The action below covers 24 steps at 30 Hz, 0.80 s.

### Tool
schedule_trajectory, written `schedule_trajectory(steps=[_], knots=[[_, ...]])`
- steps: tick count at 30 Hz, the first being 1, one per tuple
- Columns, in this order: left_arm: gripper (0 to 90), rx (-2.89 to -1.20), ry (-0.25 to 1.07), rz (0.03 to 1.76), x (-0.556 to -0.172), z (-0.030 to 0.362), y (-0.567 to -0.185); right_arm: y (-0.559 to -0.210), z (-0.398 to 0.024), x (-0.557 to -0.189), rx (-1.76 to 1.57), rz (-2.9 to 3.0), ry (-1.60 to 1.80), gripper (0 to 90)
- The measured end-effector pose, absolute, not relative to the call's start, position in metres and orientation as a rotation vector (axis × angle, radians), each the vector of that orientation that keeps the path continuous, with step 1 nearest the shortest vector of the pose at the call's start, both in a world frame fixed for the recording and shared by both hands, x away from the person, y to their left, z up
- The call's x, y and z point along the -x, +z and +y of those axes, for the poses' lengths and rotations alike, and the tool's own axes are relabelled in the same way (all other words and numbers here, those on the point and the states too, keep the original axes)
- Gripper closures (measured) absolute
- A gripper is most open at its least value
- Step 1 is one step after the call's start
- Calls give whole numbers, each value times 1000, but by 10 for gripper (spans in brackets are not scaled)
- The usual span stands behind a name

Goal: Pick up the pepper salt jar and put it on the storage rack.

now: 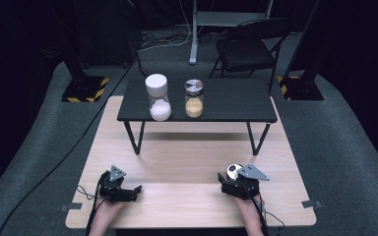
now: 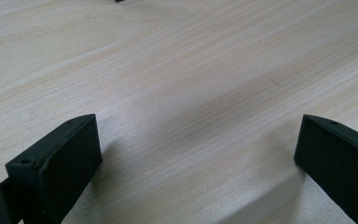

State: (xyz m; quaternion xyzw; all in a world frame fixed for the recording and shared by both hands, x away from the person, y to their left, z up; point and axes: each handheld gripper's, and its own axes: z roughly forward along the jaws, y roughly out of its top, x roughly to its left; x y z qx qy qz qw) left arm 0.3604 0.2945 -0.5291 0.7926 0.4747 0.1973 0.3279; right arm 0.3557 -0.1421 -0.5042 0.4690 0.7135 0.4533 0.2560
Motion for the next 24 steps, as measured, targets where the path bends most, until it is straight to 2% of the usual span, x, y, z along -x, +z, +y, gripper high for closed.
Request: schedule_trajectory(steps=[15, 24], knots=[[2, -2076, 517, 1243, -360, 295, -529, -509, -140, -359, -1260, 1932, 1240, 295], [2, -2076, 517, 1243, -360, 295, -529, -507, -139, -359, -1266, 1934, 1226, 302]])
